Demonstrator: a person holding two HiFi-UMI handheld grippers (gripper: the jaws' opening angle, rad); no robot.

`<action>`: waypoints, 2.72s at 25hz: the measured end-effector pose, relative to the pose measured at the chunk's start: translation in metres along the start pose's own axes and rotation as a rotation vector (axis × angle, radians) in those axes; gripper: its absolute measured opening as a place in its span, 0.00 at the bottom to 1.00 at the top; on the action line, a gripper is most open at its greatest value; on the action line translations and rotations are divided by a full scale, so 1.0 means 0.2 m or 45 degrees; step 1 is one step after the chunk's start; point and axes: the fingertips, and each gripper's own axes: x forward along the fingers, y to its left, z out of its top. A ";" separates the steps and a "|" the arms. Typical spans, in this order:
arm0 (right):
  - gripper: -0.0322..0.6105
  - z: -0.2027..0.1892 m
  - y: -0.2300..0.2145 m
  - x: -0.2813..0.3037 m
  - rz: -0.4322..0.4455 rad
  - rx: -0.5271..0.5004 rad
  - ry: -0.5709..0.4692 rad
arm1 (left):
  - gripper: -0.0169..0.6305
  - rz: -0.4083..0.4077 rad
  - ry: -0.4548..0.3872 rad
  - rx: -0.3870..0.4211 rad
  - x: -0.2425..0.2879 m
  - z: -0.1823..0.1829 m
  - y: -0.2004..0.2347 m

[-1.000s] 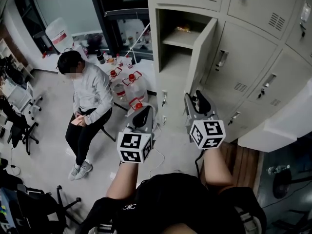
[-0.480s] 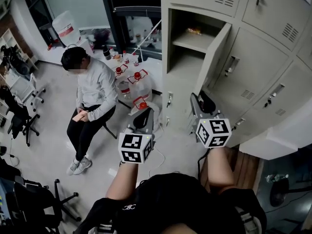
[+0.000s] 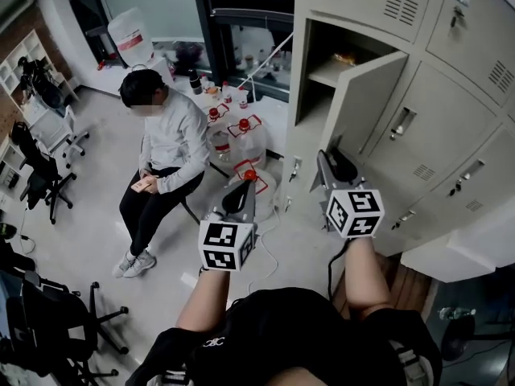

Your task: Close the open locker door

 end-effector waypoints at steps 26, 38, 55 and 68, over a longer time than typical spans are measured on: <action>0.24 0.03 0.00 0.68 0.022 -0.079 0.066 | 0.03 0.242 -0.024 -0.014 -0.17 0.01 0.32; 0.17 0.05 -0.13 0.94 -0.018 -0.079 0.126 | 0.03 0.360 -0.038 -0.014 -0.24 0.02 0.39; 0.12 0.09 -0.30 1.12 -0.157 -0.118 0.111 | 0.03 0.490 -0.010 -0.039 -0.36 0.00 0.48; 0.12 0.09 -0.38 1.20 -0.269 -0.100 0.115 | 0.03 0.543 0.020 -0.064 -0.44 -0.05 0.54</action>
